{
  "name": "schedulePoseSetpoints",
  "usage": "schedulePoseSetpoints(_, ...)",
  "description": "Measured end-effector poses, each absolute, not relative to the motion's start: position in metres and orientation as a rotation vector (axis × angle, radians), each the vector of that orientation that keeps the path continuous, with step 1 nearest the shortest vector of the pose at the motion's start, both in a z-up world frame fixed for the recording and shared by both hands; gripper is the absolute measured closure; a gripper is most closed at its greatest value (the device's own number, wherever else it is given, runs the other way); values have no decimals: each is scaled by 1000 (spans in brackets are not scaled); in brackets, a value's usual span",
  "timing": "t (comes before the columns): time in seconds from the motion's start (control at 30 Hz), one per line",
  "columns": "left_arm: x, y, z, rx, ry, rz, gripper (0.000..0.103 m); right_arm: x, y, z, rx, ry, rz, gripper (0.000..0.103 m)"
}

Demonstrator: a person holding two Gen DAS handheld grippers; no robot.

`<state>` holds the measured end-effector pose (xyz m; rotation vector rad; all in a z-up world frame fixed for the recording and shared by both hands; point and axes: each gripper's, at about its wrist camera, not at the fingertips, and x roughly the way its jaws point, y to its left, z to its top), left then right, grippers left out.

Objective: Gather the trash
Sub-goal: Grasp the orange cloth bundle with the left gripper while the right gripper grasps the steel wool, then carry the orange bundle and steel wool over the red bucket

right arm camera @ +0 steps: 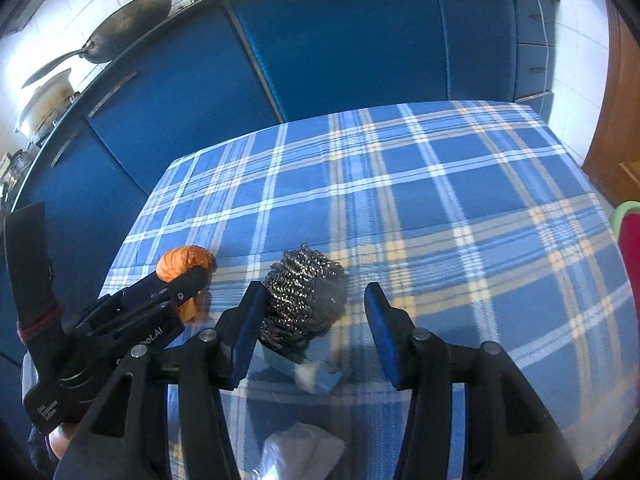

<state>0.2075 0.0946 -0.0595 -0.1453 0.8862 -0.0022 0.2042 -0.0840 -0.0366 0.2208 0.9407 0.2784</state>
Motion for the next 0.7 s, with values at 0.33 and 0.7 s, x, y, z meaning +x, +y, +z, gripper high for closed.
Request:
schedulePoseSetpoints(0.33,206,95,-58,-160,879,-7,55,205,-73,-40,241,936,345,71)
schedulePoseSetpoints(0.7,204,95,-58,-167,865,1,61,165,-99,-2,260,786,288,75)
